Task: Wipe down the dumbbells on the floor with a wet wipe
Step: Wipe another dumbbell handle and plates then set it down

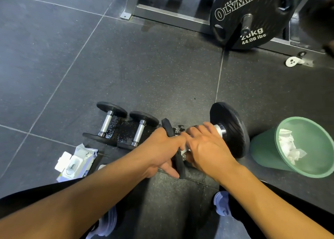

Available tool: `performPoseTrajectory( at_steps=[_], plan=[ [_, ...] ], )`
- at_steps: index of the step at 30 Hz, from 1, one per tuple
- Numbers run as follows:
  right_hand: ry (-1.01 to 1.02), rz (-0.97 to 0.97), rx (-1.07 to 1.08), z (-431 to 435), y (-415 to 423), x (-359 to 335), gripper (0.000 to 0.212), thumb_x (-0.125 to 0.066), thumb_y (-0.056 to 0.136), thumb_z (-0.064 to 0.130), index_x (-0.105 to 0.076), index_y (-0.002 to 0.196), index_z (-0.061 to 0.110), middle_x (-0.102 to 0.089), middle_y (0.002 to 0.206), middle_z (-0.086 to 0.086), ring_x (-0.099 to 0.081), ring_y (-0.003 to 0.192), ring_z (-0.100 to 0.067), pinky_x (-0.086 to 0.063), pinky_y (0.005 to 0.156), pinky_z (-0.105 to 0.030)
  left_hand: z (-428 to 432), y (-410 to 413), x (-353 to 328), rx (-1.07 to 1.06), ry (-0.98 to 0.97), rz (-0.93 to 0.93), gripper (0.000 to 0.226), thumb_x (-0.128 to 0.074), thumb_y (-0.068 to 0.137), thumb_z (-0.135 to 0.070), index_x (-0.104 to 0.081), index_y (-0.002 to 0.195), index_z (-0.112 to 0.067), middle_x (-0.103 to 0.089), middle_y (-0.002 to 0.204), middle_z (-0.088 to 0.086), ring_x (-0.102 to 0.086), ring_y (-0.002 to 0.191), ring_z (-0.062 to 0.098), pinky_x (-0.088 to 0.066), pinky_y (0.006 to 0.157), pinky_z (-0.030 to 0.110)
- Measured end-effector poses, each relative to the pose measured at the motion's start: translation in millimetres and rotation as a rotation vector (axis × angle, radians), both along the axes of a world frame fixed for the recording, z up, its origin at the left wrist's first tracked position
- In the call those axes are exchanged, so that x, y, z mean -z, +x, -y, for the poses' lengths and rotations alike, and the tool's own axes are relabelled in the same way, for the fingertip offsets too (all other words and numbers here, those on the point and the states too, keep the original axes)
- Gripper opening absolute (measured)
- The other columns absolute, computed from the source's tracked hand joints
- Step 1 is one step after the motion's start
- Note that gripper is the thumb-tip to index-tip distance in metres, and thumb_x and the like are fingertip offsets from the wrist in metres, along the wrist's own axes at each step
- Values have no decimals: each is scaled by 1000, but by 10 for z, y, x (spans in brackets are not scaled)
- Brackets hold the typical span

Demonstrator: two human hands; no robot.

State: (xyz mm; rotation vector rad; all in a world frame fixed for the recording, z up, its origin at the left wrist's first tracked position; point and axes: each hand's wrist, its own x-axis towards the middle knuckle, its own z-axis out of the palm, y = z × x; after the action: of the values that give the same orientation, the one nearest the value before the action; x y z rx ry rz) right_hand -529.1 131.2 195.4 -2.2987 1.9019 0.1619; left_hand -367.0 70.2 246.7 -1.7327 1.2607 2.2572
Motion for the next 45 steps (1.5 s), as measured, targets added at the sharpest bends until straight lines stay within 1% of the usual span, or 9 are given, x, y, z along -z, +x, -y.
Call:
performPoseTrajectory(
  at_steps=[7, 11, 14, 20, 23, 27, 34, 41, 45],
  plan=[
    [-156, 167, -11, 52, 44, 26, 22, -76, 77, 19, -64, 95, 21, -67, 74, 1, -62, 68, -25, -48, 64, -38, -55, -14, -125, 24, -193, -11, 12, -62, 91, -11, -63, 95, -22, -69, 88, 10, -70, 78, 24, -67, 66, 53],
    [-101, 58, 115, 94, 139, -67, 27, -78, 78, 17, -62, 100, 12, -66, 69, -4, -63, 54, -26, -38, 49, -31, -92, 49, -155, 191, -429, 50, 35, -65, 80, -36, -55, 113, -41, -67, 80, -4, -69, 74, 17, -66, 68, 48],
    [103, 68, 251, 144, 190, -150, 21, -61, 95, 27, -58, 110, 12, -71, 90, -6, -70, 79, -29, -40, 61, -33, -78, 66, -189, 407, -688, 115, 57, -61, 91, -34, -42, 143, -48, -66, 76, -6, -64, 70, 15, -57, 68, 41],
    [482, 843, 667, 195, 150, -54, 13, -63, 71, 30, -69, 76, 19, -73, 81, -4, -72, 82, -26, -58, 69, -40, 131, 75, -262, 685, -918, 148, 76, -56, 98, -35, -19, 159, -60, -47, 59, -12, -52, 62, 12, -38, 63, 28],
    [547, 1268, 803, 173, 157, -65, 11, -74, 71, 7, -76, 82, 8, -76, 84, -10, -74, 85, -26, -62, 86, -45, 298, 117, -277, 809, -989, 95, 70, -46, 91, -58, -14, 153, -69, -51, 60, -15, -53, 61, 5, -38, 64, 26],
    [803, 1553, 919, 165, 131, -221, 17, -68, 81, -2, -60, 73, 11, -50, 57, -4, -45, 45, -16, -38, 44, -26, 493, 220, -306, 929, -1051, 103, 77, -52, 89, -48, -9, 143, -82, -60, 70, -15, -54, 64, -1, -37, 66, 19],
    [981, 1996, 780, 171, 138, -348, 37, -57, 82, 14, -41, 50, 21, -31, 41, 6, -28, 35, -7, -23, 43, -22, 646, 196, -296, 503, -774, -393, 81, -54, 82, 14, -64, 134, -47, -71, 128, -25, -64, 124, 2, -47, 108, 23],
    [1175, 2425, 360, 275, 122, -548, 56, -64, 78, 11, -11, 60, 11, -28, 42, 4, -25, 34, -14, -26, 43, -22, 663, 72, -268, 29, -448, -775, 73, -47, 59, 20, -82, 110, -17, -81, 102, 2, -74, 98, 16, -55, 86, 26],
    [892, 2318, 425, 363, 104, -628, 42, -67, 69, 26, -37, 41, 21, -27, 36, 7, -23, 34, -13, -30, 40, -22, 669, -50, -197, -118, -316, -685, 64, -46, 81, 9, -67, 135, -19, -71, 135, 9, -62, 134, 31, -49, 115, 45]
  ],
)
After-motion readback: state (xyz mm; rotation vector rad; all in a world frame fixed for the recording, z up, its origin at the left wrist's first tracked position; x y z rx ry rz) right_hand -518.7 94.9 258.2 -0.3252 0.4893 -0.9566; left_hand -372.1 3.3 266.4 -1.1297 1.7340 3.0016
